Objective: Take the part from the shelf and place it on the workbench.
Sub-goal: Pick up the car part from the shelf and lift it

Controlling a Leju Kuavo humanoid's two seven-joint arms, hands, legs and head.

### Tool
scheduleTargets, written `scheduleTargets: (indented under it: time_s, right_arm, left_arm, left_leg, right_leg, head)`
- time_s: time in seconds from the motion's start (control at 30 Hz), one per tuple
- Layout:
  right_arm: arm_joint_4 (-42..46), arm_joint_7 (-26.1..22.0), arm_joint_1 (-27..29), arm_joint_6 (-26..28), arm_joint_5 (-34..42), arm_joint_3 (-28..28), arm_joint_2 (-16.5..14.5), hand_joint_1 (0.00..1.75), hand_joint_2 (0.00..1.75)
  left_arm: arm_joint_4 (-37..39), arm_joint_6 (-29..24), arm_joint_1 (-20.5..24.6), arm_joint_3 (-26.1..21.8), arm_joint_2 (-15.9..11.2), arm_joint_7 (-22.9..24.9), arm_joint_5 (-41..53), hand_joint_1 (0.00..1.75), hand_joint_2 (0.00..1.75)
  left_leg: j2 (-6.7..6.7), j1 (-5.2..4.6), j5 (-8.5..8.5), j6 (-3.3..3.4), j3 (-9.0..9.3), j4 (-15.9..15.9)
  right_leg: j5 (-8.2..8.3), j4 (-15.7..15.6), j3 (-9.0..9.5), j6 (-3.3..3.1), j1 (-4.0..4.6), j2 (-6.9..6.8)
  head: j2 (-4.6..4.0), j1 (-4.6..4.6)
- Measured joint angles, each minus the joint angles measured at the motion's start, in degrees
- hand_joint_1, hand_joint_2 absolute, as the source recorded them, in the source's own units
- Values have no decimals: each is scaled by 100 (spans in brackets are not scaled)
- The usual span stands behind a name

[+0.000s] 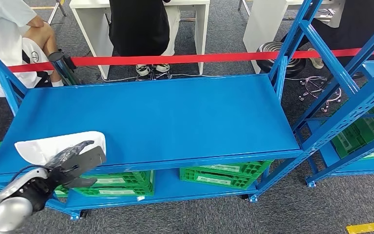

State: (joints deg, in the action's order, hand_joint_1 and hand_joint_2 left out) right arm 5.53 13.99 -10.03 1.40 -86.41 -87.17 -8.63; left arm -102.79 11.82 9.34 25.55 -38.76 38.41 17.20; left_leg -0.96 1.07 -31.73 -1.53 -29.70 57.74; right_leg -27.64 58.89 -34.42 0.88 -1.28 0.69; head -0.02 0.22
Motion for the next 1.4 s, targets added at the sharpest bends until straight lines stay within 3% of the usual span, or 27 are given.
scheduleTargets:
  time_s: [0.7, 1.4]
  right_arm:
    - [0, -2, 1, 0, -45, 0, -18, 0, 175]
    - [0, 14, 1, 0, -107, 0, -32, 0, 175]
  left_arm:
    - [145, 41, 116, -31, 145, 1, 811, 0, 175]
    - [273, 103, 51, -153, 180, 1, 839, 0, 175]
  left_leg:
    - [11, 0, 0, 0, 0, 0]
    - [35, 1, 0, 0, 1, 0]
  right_leg:
    - [0, 0, 1, 0, 0, 1]
    - [0, 0, 1, 0, 0, 5]
  head:
    - [0, 0]
    - [0, 0]
